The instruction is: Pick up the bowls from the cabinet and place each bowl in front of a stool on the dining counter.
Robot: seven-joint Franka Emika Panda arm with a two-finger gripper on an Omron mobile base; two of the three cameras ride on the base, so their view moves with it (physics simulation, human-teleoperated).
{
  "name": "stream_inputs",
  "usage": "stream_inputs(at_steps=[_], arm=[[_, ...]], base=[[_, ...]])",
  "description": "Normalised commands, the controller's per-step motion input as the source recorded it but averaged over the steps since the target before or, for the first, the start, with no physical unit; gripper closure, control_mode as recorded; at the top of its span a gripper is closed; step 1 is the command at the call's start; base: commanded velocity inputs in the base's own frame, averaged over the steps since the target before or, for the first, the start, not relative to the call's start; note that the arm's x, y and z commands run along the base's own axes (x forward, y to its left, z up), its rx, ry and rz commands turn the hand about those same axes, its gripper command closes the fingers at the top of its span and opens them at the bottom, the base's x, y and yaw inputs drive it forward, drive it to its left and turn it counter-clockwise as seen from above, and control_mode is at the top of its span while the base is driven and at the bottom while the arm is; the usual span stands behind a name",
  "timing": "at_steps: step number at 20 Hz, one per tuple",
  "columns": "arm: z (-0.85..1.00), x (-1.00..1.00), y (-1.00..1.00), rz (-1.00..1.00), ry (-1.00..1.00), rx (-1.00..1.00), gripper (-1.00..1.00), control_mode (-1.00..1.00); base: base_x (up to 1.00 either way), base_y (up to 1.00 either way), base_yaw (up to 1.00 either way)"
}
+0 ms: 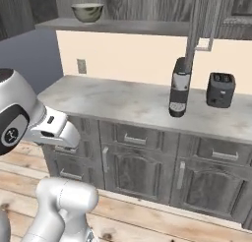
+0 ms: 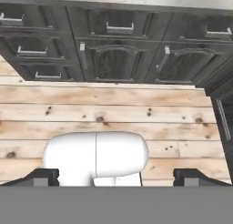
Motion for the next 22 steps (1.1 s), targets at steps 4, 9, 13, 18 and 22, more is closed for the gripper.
stream_inputs(at_steps=[4, 9, 13, 18, 22], arm=[[0.00, 0.00, 0.00, 0.00, 0.00, 0.00, -1.00, 1.00], [0.00, 0.00, 0.00, 0.00, 0.00, 0.00, -1.00, 1.00], [0.00, 0.00, 0.00, 0.00, 0.00, 0.00, -1.00, 1.00], [0.00, 0.00, 0.00, 0.00, 0.00, 0.00, -1.00, 1.00], [0.00, 0.00, 0.00, 0.00, 0.00, 0.00, -1.00, 1.00]], base=[[1.00, 0.02, 0.33], [0.60, 0.30, 0.37], [0.17, 0.26, 0.37], [0.42, 0.39, 0.07], [0.59, 0.57, -0.15]])
